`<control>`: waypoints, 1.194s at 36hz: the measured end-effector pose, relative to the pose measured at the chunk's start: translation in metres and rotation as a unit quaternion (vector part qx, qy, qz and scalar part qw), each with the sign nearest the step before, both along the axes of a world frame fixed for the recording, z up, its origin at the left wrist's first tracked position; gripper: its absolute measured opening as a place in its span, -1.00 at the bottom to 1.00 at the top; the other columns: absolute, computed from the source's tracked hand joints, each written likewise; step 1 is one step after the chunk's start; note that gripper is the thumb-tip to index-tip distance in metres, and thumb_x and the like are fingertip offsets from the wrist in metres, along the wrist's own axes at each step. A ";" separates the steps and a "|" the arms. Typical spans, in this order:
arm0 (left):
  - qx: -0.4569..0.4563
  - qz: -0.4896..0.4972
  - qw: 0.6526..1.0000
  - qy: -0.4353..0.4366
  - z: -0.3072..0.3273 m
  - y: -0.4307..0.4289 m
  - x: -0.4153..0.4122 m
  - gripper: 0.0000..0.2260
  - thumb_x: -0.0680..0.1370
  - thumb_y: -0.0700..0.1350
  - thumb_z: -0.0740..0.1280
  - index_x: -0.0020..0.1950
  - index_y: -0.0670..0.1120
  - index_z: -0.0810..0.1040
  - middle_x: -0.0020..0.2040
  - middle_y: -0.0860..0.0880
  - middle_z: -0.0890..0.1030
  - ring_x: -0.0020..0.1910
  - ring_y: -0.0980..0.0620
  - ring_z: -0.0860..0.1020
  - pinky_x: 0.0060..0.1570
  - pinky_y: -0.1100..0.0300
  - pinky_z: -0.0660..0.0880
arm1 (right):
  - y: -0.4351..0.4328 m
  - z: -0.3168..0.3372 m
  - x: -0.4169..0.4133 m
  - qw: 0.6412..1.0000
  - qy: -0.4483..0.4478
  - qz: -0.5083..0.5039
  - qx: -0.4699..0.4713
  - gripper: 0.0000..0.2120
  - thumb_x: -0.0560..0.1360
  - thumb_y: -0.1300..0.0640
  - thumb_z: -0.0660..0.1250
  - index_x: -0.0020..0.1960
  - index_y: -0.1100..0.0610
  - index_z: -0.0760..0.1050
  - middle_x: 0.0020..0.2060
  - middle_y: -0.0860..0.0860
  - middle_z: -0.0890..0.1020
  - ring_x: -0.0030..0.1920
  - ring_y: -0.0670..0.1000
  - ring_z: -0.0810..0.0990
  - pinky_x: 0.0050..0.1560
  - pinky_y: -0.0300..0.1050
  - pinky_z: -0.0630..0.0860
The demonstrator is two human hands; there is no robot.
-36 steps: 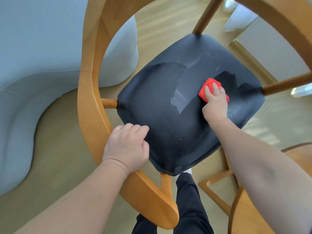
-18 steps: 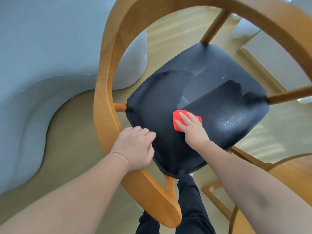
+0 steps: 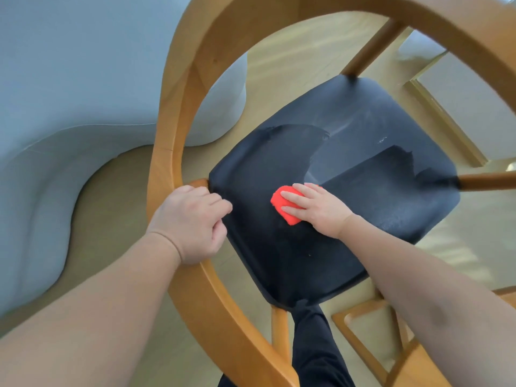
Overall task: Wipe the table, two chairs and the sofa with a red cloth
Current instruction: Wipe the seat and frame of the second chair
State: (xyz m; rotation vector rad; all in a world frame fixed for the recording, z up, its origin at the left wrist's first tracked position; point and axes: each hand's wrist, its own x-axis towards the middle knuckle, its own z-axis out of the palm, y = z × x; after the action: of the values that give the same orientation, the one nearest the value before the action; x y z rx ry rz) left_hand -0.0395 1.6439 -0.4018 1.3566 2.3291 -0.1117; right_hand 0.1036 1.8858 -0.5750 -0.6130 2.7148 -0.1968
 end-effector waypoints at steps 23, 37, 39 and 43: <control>0.027 0.031 0.999 -0.026 -0.001 0.005 0.000 -0.74 0.37 -0.10 0.11 -0.21 -0.10 0.59 -0.37 0.01 0.50 -0.37 -0.07 0.45 -0.28 0.10 0.38 | 0.106 0.008 -0.038 0.826 -0.035 -0.562 -0.012 -0.27 0.36 0.46 0.26 0.48 0.05 0.33 0.55 0.03 0.12 0.53 0.16 -0.02 0.50 -0.05 0.12; 0.063 0.019 0.997 -0.031 -0.005 0.001 -0.003 -0.72 0.40 -0.06 0.05 -0.19 -0.06 0.55 -0.38 0.05 0.47 -0.40 0.01 0.40 -0.34 0.15 0.37 | -0.017 -0.010 0.007 0.892 0.056 -0.447 -0.050 -0.40 0.24 0.51 0.19 0.26 0.27 0.53 0.33 0.27 0.46 0.24 0.49 0.40 0.21 0.39 0.39; 0.026 0.020 0.999 -0.024 -0.003 0.006 -0.002 -0.78 0.43 -0.05 0.03 -0.22 -0.02 0.45 -0.36 0.07 0.44 -0.37 0.05 0.33 -0.32 0.18 0.27 | -0.039 -0.010 0.015 0.916 0.070 -0.392 -0.058 -0.45 0.30 0.42 0.09 0.22 0.26 0.56 0.30 0.27 0.49 0.21 0.49 0.45 0.18 0.40 0.40; -0.110 0.018 0.994 -0.018 -0.006 0.017 0.002 -0.98 0.55 -0.06 0.13 -0.06 0.03 0.28 -0.07 0.04 0.44 -0.02 0.01 0.42 -0.06 0.13 0.29 | -0.047 -0.012 0.020 0.938 0.068 -0.334 -0.061 -0.39 0.18 0.52 0.39 0.19 0.19 0.60 0.28 0.22 0.53 0.22 0.41 0.48 0.14 0.34 0.46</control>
State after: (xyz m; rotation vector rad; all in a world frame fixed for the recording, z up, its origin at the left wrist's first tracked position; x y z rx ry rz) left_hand -0.0371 1.6607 -0.4082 1.1988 2.2348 -0.3206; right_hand 0.1231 1.8385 -0.5872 0.3061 2.9575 -0.5061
